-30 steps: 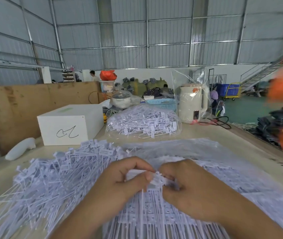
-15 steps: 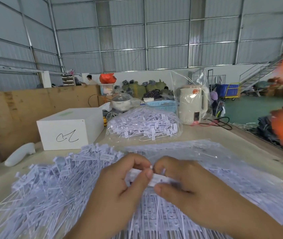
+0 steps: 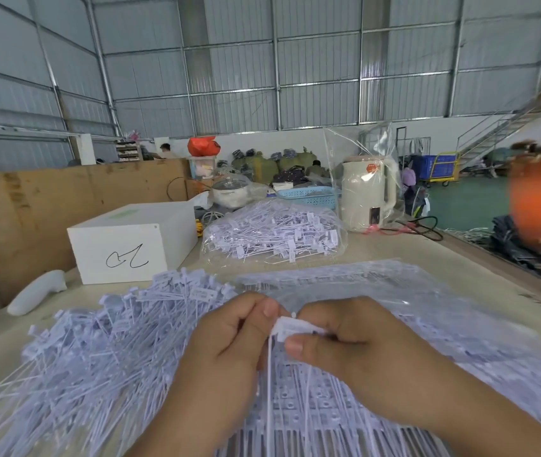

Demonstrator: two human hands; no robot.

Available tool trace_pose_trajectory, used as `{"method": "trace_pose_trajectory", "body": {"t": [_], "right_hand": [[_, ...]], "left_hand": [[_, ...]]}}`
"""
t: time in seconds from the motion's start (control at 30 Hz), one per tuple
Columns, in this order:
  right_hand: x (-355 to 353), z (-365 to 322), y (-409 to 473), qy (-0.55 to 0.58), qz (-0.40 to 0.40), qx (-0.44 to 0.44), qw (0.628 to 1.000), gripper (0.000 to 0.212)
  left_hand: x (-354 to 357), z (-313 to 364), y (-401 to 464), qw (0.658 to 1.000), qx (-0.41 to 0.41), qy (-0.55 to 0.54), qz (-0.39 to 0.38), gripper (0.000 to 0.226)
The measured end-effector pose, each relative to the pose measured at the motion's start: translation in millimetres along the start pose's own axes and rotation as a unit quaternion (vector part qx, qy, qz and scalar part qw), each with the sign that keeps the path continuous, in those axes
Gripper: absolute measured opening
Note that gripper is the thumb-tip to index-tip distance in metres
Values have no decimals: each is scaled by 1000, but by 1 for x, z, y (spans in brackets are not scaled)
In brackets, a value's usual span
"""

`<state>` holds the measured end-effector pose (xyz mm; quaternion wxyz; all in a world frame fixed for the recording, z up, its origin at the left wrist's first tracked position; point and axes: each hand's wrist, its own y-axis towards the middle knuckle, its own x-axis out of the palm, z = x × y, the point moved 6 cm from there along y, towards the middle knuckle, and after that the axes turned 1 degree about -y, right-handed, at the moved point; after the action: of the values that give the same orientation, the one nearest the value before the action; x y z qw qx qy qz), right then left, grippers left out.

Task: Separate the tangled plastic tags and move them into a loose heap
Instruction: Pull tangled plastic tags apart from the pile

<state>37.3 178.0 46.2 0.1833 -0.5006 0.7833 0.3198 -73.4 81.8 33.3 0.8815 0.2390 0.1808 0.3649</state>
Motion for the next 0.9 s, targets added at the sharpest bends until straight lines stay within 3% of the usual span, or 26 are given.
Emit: {"method": "trace_pose_trajectory", "body": {"t": [0.13, 0.27, 0.33, 0.43, 0.53, 0.77, 0.9], "right_hand": [[7, -6, -2, 1, 70, -52, 996, 22], [-12, -9, -8, 51, 182, -61, 980, 29], [-19, -10, -10, 55, 172, -64, 982, 31], [-1, -9, -5, -18, 54, -46, 997, 14], [13, -3, -2, -104, -1, -25, 994, 33], [13, -5, -2, -71, -34, -54, 995, 26], [8, -1, -3, -104, -17, -51, 993, 32]], "left_hand": [[5, -6, -6, 988, -63, -111, 91, 28], [-22, -23, 1, 937, -146, -244, 205, 34], [-43, -24, 9, 949, -126, -189, 221, 31], [-28, -12, 10, 993, -52, -15, 104, 28], [6, -7, 1, 999, -20, -22, -27, 27], [13, -5, -5, 984, -19, -107, -143, 29], [16, -3, -7, 988, 14, -28, -148, 23]]}}
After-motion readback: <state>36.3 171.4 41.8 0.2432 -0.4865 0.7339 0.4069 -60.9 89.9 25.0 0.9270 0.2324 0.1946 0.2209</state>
